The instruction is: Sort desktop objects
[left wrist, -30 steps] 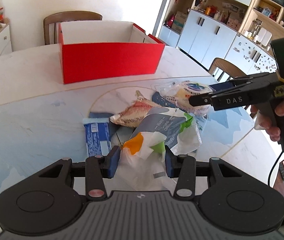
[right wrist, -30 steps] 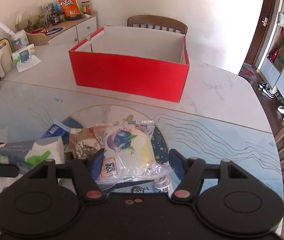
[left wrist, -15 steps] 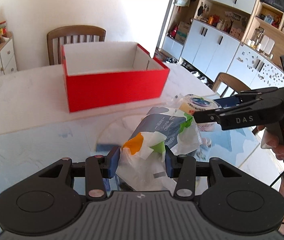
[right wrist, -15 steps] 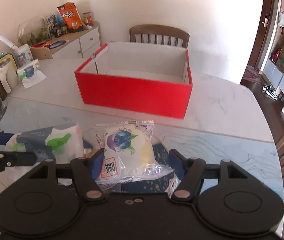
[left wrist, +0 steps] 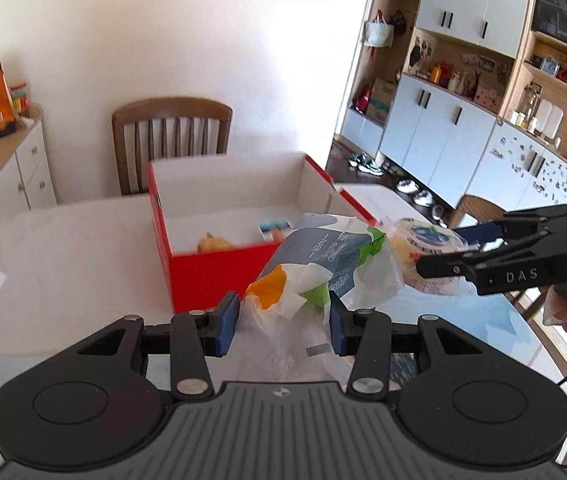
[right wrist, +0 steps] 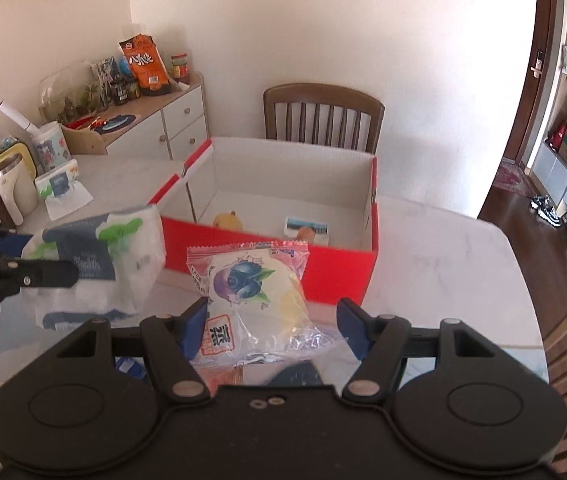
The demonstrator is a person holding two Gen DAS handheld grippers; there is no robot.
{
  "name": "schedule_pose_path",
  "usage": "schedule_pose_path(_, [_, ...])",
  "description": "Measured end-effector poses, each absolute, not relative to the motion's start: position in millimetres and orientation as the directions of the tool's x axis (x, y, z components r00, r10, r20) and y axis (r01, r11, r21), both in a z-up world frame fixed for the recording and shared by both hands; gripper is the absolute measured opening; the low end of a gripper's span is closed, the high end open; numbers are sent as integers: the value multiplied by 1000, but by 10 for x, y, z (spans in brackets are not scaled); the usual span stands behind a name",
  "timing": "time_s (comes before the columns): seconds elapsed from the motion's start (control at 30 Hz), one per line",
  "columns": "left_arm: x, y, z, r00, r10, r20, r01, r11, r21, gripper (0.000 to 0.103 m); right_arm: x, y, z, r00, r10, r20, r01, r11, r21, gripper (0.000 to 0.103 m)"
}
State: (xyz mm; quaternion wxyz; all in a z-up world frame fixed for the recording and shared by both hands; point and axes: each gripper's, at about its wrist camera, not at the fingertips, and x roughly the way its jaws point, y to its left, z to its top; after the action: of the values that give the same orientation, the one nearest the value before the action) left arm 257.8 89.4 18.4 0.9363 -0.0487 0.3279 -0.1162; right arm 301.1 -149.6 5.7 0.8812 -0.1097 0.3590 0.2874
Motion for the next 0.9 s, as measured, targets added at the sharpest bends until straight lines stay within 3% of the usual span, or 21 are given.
schedule_pose_path(0.9, [4217, 924, 165, 778, -59, -625, 68, 998, -10, 43, 4066, -1053, -50, 624, 356, -696, -532, 846, -45, 67])
